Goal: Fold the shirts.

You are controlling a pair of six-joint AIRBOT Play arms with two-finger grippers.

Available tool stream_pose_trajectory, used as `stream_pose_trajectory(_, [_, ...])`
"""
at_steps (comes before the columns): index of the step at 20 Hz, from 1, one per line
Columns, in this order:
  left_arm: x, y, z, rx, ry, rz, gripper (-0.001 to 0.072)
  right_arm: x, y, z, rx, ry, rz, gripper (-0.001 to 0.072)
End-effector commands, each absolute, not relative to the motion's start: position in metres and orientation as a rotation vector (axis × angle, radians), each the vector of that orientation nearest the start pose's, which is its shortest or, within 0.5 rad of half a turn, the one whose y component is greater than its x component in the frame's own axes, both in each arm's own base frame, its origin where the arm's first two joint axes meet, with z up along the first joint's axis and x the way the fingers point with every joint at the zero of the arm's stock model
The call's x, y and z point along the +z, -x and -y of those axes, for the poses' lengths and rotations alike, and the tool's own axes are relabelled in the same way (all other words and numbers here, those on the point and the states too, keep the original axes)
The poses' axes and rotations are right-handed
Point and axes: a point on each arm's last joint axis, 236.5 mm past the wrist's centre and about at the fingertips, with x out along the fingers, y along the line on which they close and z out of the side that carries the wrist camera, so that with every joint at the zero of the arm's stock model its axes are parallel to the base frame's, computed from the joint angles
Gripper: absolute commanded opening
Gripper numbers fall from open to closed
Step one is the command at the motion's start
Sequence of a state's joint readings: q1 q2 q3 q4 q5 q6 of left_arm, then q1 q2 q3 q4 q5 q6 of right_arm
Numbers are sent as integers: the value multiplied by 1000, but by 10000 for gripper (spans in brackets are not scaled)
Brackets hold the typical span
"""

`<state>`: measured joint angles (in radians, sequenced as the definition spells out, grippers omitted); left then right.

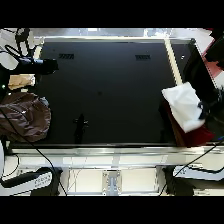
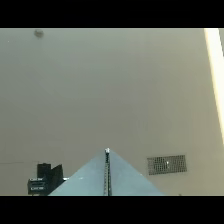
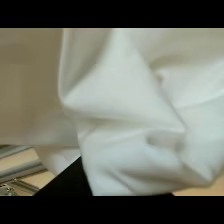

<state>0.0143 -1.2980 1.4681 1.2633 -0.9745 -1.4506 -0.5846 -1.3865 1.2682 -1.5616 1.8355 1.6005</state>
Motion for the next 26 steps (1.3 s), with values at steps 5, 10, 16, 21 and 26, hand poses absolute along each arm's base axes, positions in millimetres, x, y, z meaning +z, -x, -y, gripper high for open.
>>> stream_pose_trajectory(5, [157,-480,55,-211,165,-782,12,-38,-128,153,-543,-683,-1917,37])
stream_pose_trajectory(10, [158,-480,56,-216,173,-780,12,4,-145,168,-546,-614,-1798,300])
stream_pose_trajectory(16, [158,-480,57,-217,176,-780,12,188,-261,163,-386,-524,-1045,300])
stream_pose_trajectory(21, [166,-479,77,-278,271,-769,12,315,-335,37,191,-403,-561,262])
stream_pose_trajectory(26, [169,-475,102,-336,293,-772,18,254,-370,-78,514,-195,-716,263])
